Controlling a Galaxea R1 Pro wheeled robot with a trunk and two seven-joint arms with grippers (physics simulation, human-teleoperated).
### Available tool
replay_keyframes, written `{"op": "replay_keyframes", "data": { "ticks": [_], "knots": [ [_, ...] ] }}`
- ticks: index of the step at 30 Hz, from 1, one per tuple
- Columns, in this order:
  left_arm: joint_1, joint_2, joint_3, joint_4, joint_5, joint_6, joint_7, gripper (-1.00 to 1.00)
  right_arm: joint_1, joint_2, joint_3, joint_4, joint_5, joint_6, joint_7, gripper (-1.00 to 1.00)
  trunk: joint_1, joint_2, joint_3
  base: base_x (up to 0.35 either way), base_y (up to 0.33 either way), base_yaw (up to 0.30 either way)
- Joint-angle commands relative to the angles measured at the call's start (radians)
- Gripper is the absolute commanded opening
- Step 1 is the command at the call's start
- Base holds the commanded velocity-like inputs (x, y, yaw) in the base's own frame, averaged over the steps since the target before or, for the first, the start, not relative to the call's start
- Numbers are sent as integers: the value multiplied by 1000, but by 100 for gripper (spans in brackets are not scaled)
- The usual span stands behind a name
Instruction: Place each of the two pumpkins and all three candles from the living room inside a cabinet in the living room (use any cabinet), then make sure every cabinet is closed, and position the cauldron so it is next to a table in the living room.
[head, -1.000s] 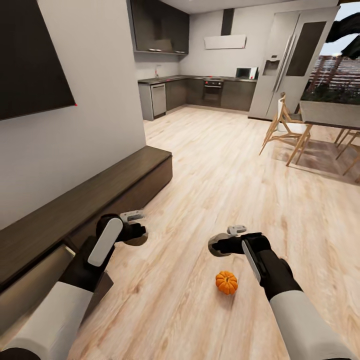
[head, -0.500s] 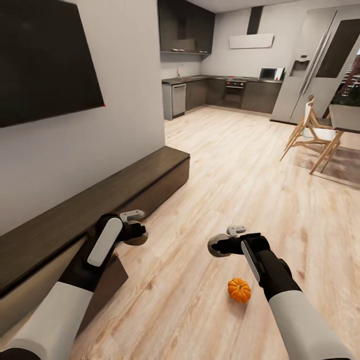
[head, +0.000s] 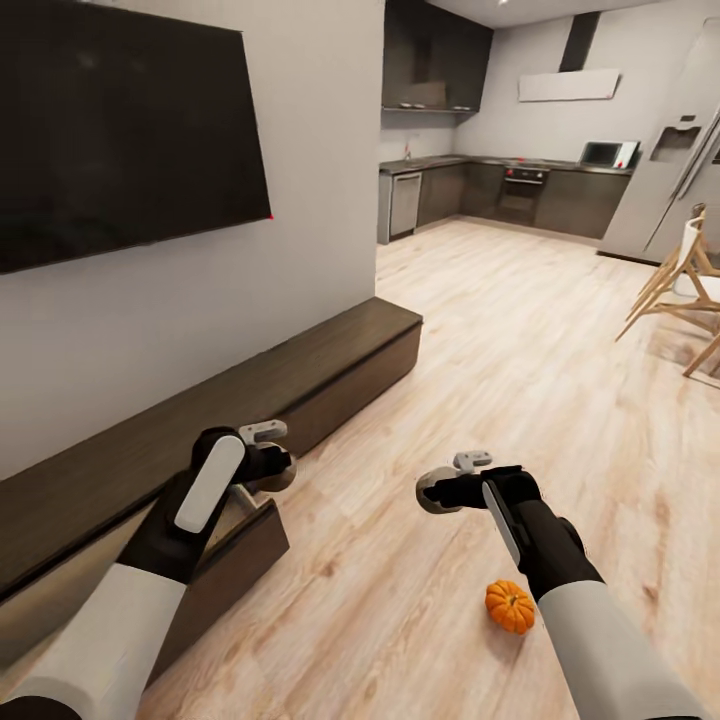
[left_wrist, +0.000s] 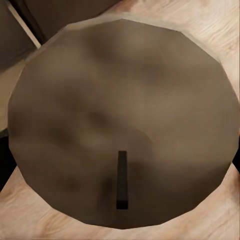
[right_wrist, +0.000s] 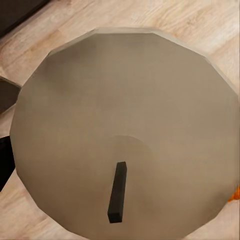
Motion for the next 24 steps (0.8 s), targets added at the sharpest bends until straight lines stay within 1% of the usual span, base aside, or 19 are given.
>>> {"op": "replay_keyframes", "data": {
  "ticks": [1,19,24],
  "knots": [
    [0,0,0,-1,-1,0,0,-100,0,0,0,0,-4,0,-1,-100,-4,7,4,0,0,287],
    [0,4,0,0,-1,-1,0,-100,0,1,1,1,0,-2,-1,-100,-73,133,60,0,0,287],
    [0,1,0,3,-1,-1,0,-100,0,1,1,2,-1,-2,-2,-100,-92,168,76,0,0,287]
  ]
}}
